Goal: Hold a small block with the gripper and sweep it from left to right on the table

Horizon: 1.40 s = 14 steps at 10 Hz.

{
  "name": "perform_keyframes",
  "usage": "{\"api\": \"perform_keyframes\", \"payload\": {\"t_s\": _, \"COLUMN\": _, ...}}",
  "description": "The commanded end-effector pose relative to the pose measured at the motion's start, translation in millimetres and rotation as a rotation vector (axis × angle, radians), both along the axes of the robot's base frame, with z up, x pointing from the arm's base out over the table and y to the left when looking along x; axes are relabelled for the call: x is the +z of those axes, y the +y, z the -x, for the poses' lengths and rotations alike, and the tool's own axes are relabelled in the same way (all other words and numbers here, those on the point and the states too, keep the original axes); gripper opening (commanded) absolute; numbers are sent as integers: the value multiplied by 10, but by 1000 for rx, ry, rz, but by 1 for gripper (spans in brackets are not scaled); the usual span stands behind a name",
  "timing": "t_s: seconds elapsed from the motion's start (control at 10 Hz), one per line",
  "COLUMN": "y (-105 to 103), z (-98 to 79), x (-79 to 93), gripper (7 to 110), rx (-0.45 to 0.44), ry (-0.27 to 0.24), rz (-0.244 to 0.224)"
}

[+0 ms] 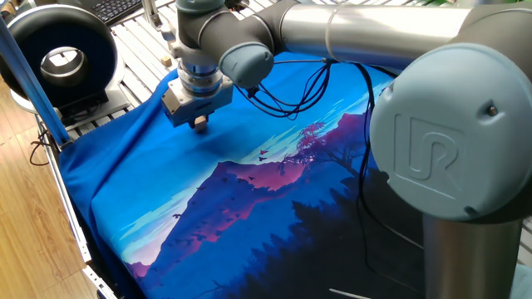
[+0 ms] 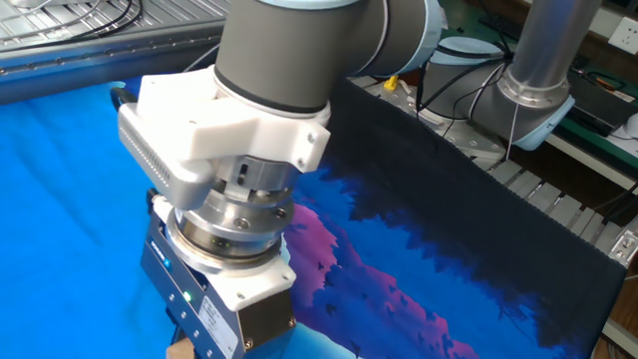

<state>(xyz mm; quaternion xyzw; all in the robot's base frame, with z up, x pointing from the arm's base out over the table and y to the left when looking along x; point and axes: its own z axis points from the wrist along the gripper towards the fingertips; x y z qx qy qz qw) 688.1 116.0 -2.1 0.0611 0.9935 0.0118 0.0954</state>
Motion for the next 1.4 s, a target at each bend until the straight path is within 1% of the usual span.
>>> {"api": "perform_keyframes", "payload": {"t_s": 0.0, "y": 31, "z": -1, "x": 5, "gripper": 22, "rx": -9, "ry": -2, "rz": -17}}
{"api": "perform_keyframes", "payload": {"t_s": 0.1, "y": 38, "z": -5, "x": 4, "gripper": 22, "rx": -2, "ry": -3, "rz": -19}}
{"api": "perform_keyframes", "payload": {"t_s": 0.2, "y": 53, "z": -13, "x": 5, "gripper": 44, "rx": 4, "ry": -7, "rz": -24}}
{"api": "perform_keyframes", "payload": {"t_s": 0.4, "y": 66, "z": -26, "x": 5, "gripper": 44, "rx": 12, "ry": -11, "rz": -28}}
{"api": "perform_keyframes", "payload": {"t_s": 0.5, "y": 58, "z": -25, "x": 5, "gripper": 44, "rx": 15, "ry": -10, "rz": -25}}
{"api": "perform_keyframes", "payload": {"t_s": 0.6, "y": 24, "z": -29, "x": 10, "gripper": 44, "rx": 21, "ry": -7, "rz": -11}}
{"api": "perform_keyframes", "payload": {"t_s": 0.7, "y": 23, "z": -23, "x": 35, "gripper": 44, "rx": 27, "ry": -2, "rz": -10}}
{"api": "perform_keyframes", "payload": {"t_s": 1.0, "y": 17, "z": -34, "x": 196, "gripper": 44, "rx": 35, "ry": 15, "rz": -15}}
{"api": "perform_keyframes", "payload": {"t_s": 1.1, "y": -39, "z": -41, "x": 280, "gripper": 44, "rx": 51, "ry": 32, "rz": 0}}
{"api": "perform_keyframes", "payload": {"t_s": 1.2, "y": -69, "z": -61, "x": 359, "gripper": 44, "rx": 65, "ry": 44, "rz": 2}}
{"api": "perform_keyframes", "payload": {"t_s": 1.3, "y": -78, "z": -94, "x": 442, "gripper": 44, "rx": 82, "ry": 51, "rz": -6}}
